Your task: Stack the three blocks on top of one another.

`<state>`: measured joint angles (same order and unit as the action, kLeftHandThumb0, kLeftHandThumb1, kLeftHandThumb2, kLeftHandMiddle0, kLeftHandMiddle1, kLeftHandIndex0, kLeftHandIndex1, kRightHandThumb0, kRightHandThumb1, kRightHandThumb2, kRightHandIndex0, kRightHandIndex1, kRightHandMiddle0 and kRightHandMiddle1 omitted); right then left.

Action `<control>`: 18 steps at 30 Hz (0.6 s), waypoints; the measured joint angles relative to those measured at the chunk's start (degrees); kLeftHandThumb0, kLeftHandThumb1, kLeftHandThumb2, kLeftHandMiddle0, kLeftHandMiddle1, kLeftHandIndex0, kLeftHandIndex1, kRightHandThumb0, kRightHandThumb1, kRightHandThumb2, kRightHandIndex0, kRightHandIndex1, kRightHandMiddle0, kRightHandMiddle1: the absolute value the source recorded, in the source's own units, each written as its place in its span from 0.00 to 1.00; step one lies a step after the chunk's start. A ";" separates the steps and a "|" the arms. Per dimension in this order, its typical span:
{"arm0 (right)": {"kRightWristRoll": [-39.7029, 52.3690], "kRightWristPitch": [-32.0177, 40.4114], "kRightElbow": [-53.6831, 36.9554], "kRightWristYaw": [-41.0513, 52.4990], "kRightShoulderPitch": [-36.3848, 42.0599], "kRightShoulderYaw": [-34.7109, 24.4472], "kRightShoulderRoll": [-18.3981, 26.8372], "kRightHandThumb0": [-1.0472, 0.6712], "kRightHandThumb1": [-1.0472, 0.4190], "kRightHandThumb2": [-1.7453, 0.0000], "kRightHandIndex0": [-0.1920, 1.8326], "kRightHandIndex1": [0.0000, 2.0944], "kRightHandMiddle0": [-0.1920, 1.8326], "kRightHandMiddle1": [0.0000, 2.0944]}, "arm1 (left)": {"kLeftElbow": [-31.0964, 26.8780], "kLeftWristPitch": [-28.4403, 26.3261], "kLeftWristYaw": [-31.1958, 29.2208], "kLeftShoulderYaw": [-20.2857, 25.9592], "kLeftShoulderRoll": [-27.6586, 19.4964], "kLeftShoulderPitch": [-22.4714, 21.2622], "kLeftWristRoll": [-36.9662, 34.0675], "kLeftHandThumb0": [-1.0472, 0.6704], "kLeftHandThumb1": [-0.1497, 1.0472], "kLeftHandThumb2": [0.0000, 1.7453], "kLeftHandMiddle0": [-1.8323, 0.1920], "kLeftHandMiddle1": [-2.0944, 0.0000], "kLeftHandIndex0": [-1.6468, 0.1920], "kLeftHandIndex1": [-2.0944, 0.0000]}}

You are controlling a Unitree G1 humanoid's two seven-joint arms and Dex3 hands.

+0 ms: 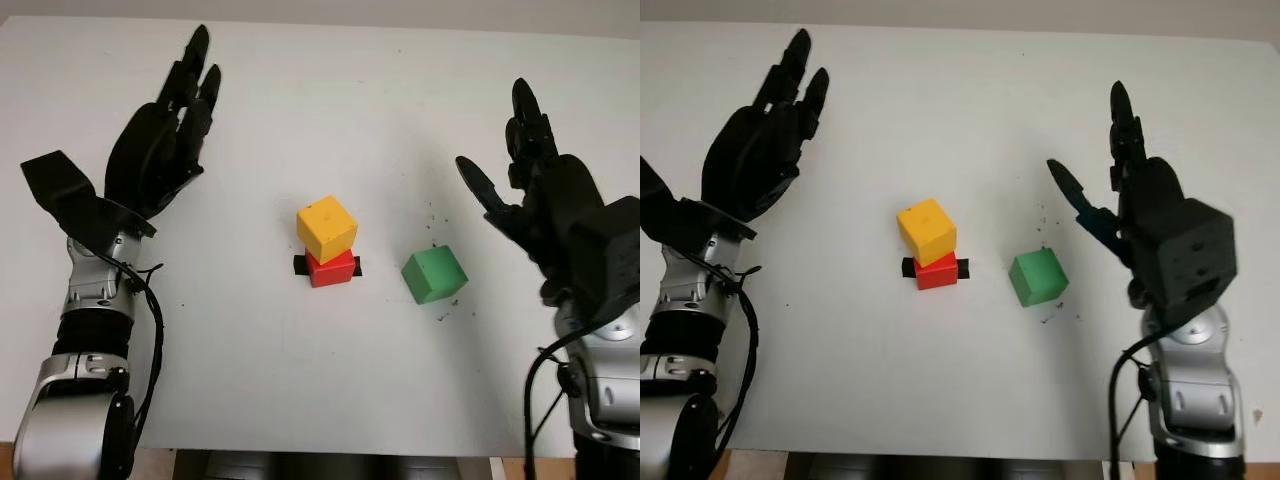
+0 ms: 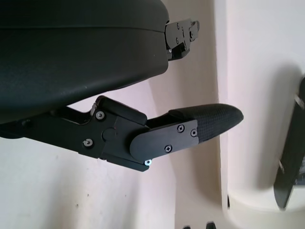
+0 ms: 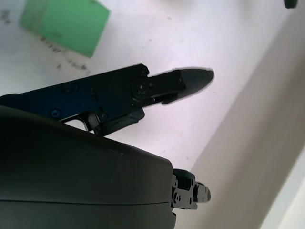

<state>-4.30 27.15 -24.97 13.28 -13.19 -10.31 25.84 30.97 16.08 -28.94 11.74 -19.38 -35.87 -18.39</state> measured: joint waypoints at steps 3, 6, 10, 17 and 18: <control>-2.30 1.02 -2.26 4.04 -0.37 0.17 5.74 0.26 0.10 0.98 0.14 0.07 0.15 0.06 | -4.31 -1.91 3.04 0.18 1.43 4.19 0.32 0.20 1.00 0.43 1.00 1.00 1.00 1.00; -6.71 0.89 -4.55 7.95 -0.67 1.20 12.62 0.25 0.14 0.98 0.24 0.11 0.24 0.08 | -6.65 -3.93 4.40 0.31 1.75 6.29 0.48 0.18 1.00 0.41 1.00 1.00 1.00 1.00; -9.85 -1.02 -6.41 12.04 -1.99 2.45 17.82 0.27 0.17 0.98 0.30 0.13 0.30 0.10 | -7.71 -5.80 4.82 1.81 1.80 6.43 -1.09 0.17 1.00 0.38 1.00 1.00 1.00 1.00; -16.80 -1.69 -8.40 21.12 -4.03 7.64 25.71 0.28 0.20 0.97 0.28 0.09 0.31 0.06 | -9.66 -6.79 6.30 3.42 1.83 7.12 -2.17 0.18 1.00 0.39 1.00 1.00 1.00 1.00; -18.12 -2.26 -8.67 21.88 -4.06 8.39 26.51 0.28 0.20 0.97 0.27 0.08 0.31 0.05 | -9.66 -6.83 6.33 3.49 1.83 7.21 -2.17 0.18 1.00 0.39 1.00 1.00 1.00 1.00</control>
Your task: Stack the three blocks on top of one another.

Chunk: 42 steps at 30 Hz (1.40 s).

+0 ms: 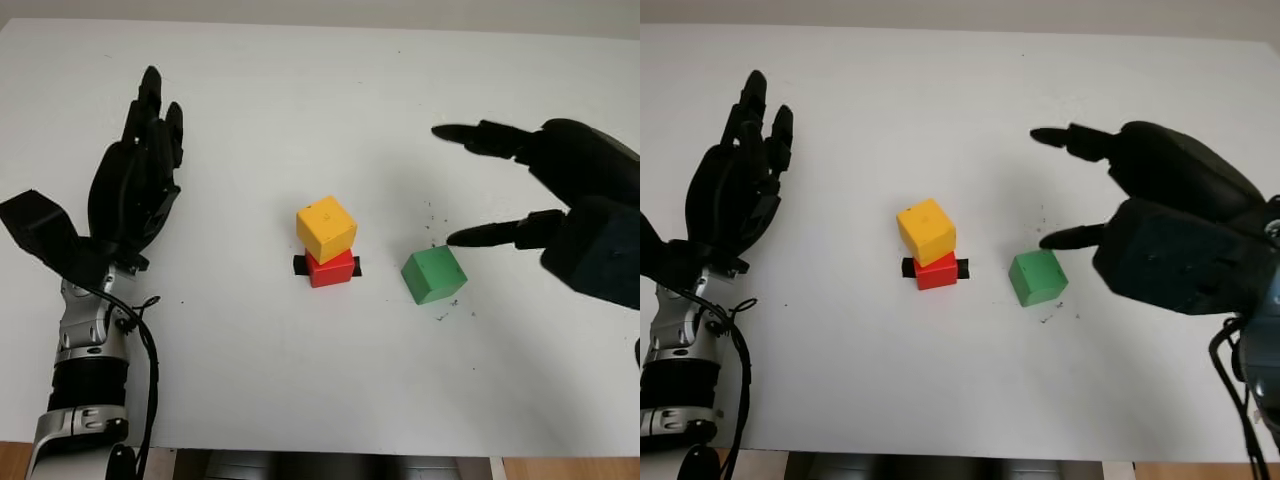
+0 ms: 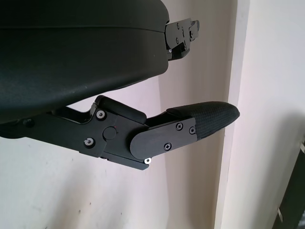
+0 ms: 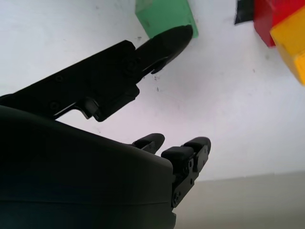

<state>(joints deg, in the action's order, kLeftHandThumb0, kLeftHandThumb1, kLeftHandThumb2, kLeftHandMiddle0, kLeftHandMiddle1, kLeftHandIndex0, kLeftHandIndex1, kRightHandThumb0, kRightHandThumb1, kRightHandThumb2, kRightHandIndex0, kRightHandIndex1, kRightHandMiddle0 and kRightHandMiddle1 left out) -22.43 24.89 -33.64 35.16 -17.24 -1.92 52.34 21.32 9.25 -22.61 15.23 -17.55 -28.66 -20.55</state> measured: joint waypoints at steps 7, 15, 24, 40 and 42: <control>-9.80 -3.52 -2.98 2.48 0.41 3.79 1.88 0.24 0.19 0.97 0.19 0.03 0.29 0.03 | -0.11 0.24 1.18 -0.04 -0.02 0.08 2.03 0.19 1.00 0.40 1.00 1.00 1.00 1.00; -20.39 -5.85 -5.28 2.65 4.65 6.78 -0.81 0.20 0.19 0.97 0.17 0.02 0.31 0.04 | -0.82 1.45 2.32 -0.23 -0.02 0.61 3.56 0.18 1.00 0.39 1.00 1.00 1.00 1.00; -25.69 -13.09 -4.77 -3.32 9.85 5.80 -4.96 0.19 0.18 0.97 0.20 0.03 0.35 0.05 | -1.38 3.70 1.83 -1.02 -0.43 1.62 6.01 0.20 1.00 0.41 1.00 1.00 1.00 1.00; -26.43 -15.86 -1.92 -2.73 13.22 3.61 -8.73 0.22 0.17 0.97 0.22 0.04 0.39 0.06 | -1.64 4.78 1.42 -1.48 -0.96 1.92 7.37 0.22 1.00 0.40 1.00 1.00 1.00 1.00; -26.42 -16.49 -1.22 -3.42 13.22 3.36 -8.80 0.23 0.16 0.96 0.23 0.04 0.40 0.07 | -1.63 5.17 1.14 -1.51 -1.15 1.98 7.44 0.22 1.00 0.41 1.00 1.00 1.00 1.00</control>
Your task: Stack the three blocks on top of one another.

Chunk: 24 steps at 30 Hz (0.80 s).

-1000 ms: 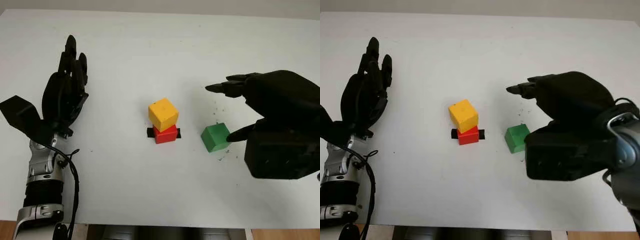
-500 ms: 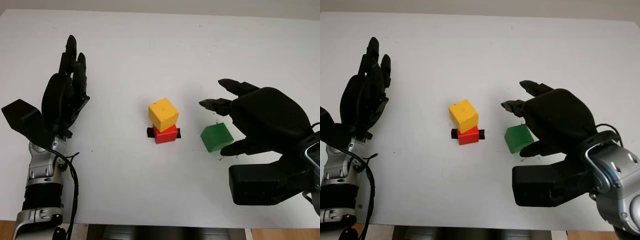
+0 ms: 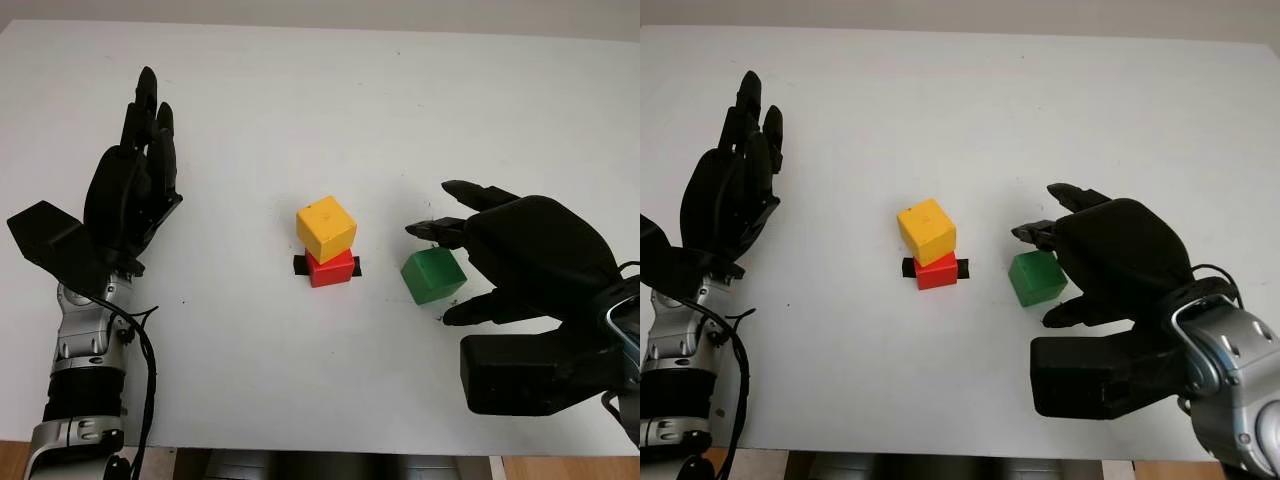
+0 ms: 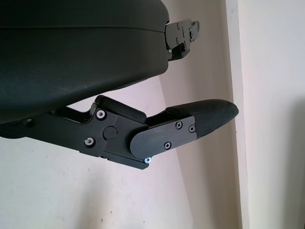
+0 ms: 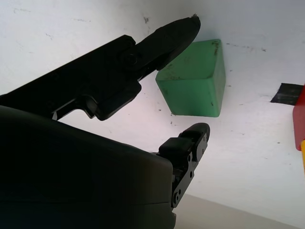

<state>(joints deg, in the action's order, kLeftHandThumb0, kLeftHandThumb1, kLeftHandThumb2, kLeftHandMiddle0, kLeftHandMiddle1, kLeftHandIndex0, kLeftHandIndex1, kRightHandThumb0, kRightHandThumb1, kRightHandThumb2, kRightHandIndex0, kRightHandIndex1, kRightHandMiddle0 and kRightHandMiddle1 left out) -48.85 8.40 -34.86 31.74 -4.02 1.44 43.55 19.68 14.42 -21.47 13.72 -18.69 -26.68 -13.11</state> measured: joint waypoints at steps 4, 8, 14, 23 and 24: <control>0.80 -0.75 1.89 -1.75 0.00 -0.56 -0.83 0.24 0.15 0.97 0.24 0.04 0.41 0.07 | 0.01 1.68 -0.29 -0.37 -0.11 0.02 0.53 0.22 1.00 0.42 1.00 1.00 1.00 1.00; 2.05 -1.20 4.49 -4.16 -0.04 -0.99 -2.22 0.27 0.14 0.96 0.26 0.05 0.43 0.09 | 0.21 3.13 -0.78 -1.06 -0.11 0.02 0.96 0.22 1.00 0.43 1.00 1.00 1.00 1.00; 3.55 -2.27 7.07 -7.65 -0.21 -1.49 -3.69 0.33 0.14 0.97 0.31 0.04 0.38 0.38 | 1.02 3.86 -0.67 -1.42 -0.11 0.01 1.23 0.22 1.00 0.43 1.00 1.00 1.00 1.00; 5.34 -2.44 8.63 -9.05 -0.66 -1.89 -4.87 0.35 0.13 0.97 0.33 0.04 0.39 0.44 | 1.04 3.39 -0.07 -1.42 -0.11 0.02 1.22 0.22 1.00 0.43 1.00 1.00 1.00 1.00; 5.41 -2.44 8.64 -9.05 -0.66 -1.90 -4.88 0.35 0.13 0.97 0.33 0.04 0.39 0.44 | 1.04 3.39 -0.07 -1.42 -0.11 0.03 1.21 0.22 1.00 0.43 1.00 1.00 1.00 1.00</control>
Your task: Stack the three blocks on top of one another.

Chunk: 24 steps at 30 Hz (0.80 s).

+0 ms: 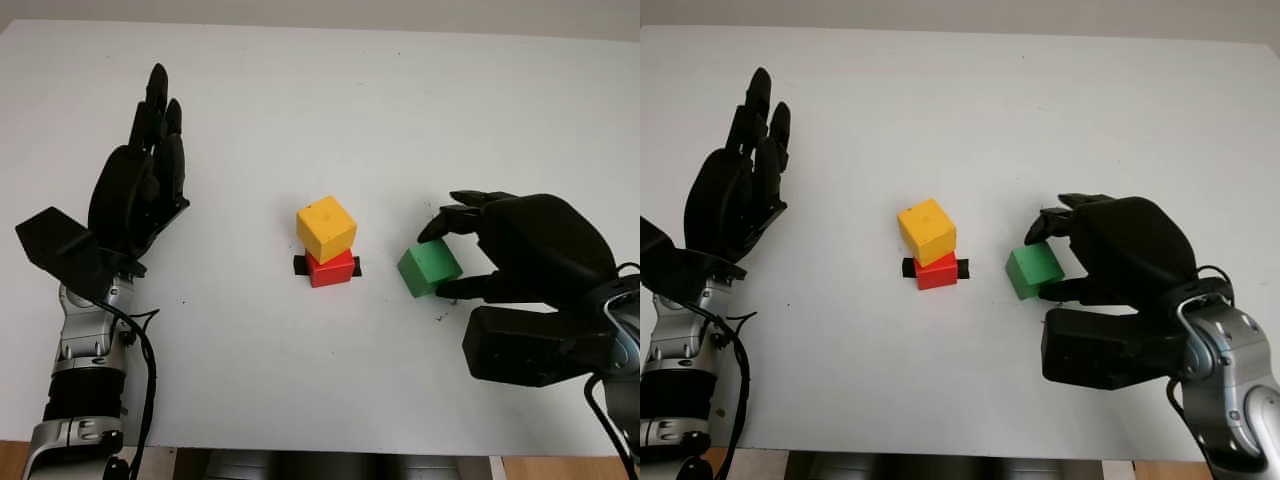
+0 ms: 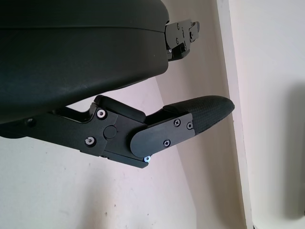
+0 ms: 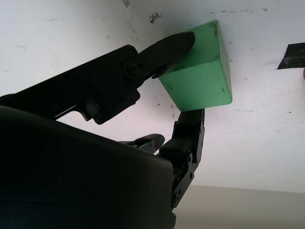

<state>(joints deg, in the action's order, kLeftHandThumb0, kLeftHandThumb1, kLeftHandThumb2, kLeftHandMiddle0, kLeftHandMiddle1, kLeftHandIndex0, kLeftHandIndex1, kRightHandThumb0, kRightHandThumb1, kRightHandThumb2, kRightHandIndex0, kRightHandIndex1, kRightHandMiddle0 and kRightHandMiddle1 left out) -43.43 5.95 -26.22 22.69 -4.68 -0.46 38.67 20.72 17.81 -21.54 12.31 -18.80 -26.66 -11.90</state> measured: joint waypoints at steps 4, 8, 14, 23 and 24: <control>1.83 0.16 0.08 1.07 -0.01 -0.40 0.00 0.37 0.12 0.97 0.32 0.03 0.39 0.43 | 0.00 0.00 0.33 0.00 0.01 0.00 0.01 0.21 1.00 0.41 1.00 1.00 1.00 1.00; 5.66 -0.31 1.22 0.88 0.01 -1.57 -0.10 0.39 0.11 0.97 0.33 0.03 0.41 0.49 | 0.00 -0.02 0.85 -0.03 0.02 0.00 0.02 0.20 1.00 0.41 1.00 1.00 1.00 1.00; 13.05 -1.42 3.04 0.15 -0.09 -3.77 -0.87 0.42 0.10 0.97 0.32 0.02 0.34 0.58 | 0.06 -0.01 1.06 -0.20 0.02 0.00 0.37 0.20 1.00 0.41 1.00 1.00 1.00 1.00; 27.68 0.78 8.60 2.82 -7.28 -8.38 -1.17 0.40 0.09 0.97 0.32 0.03 0.30 0.66 | 0.09 -0.43 1.62 -0.60 0.09 0.01 0.51 0.20 1.00 0.40 1.00 1.00 1.00 1.00; 28.90 0.89 9.45 3.14 -8.41 -8.68 -1.16 0.40 0.09 0.97 0.32 0.03 0.30 0.67 | 0.09 -0.54 1.67 -0.64 0.10 0.02 0.51 0.19 1.00 0.40 1.00 1.00 1.00 1.00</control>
<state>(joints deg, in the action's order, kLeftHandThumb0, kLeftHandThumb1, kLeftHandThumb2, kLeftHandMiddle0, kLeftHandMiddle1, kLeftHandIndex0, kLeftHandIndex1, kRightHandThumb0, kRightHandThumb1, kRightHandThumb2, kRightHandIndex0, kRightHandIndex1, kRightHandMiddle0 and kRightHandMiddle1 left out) -14.53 6.84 -16.77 25.83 -13.08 -9.14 37.51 20.81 17.27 -19.87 11.67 -18.70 -26.64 -11.38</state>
